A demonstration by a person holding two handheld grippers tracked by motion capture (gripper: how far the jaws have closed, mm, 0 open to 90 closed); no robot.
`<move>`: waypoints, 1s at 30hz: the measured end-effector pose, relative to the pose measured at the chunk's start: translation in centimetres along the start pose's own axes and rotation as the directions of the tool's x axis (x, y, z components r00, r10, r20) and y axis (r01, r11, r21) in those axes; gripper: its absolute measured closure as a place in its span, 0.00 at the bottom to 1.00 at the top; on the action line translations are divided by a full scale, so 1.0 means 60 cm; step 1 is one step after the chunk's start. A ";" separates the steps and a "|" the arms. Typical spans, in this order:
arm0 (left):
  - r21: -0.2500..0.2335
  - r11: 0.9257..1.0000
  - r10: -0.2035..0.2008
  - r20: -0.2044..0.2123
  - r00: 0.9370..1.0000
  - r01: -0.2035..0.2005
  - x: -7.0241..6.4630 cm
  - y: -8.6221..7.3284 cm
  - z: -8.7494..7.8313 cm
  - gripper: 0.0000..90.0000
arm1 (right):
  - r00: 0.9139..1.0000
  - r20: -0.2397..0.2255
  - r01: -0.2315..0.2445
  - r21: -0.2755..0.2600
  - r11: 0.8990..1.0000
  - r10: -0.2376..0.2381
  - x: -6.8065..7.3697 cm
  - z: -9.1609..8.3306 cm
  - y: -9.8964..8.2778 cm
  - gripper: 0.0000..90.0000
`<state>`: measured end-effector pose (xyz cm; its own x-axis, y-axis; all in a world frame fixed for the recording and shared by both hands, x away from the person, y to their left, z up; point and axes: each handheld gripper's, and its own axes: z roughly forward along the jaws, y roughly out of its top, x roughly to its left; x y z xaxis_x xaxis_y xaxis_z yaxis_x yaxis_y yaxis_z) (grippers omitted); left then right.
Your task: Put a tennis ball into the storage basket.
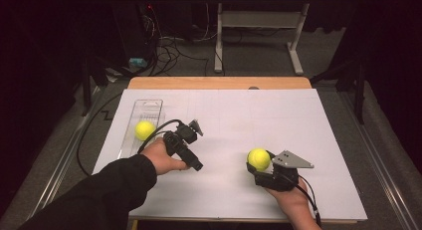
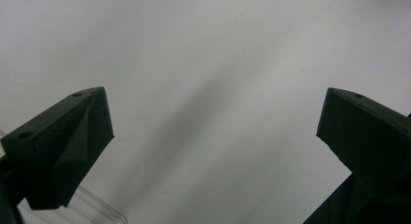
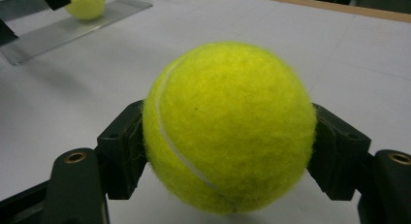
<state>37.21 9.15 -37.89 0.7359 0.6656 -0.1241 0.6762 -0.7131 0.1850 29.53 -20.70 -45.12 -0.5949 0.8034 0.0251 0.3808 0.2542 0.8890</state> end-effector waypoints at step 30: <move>-0.014 1.000 0.028 0.011 1.000 -0.028 -0.034 0.028 -0.038 0.00 | 0.979 -0.185 0.086 -0.026 0.996 -0.089 0.118 0.084 0.014 0.30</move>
<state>36.76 7.13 -35.11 0.7549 0.6429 -0.1293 0.6548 -0.7282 0.2022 29.20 -12.10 -46.53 -0.7470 0.6641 0.0298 0.3100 0.3084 0.8993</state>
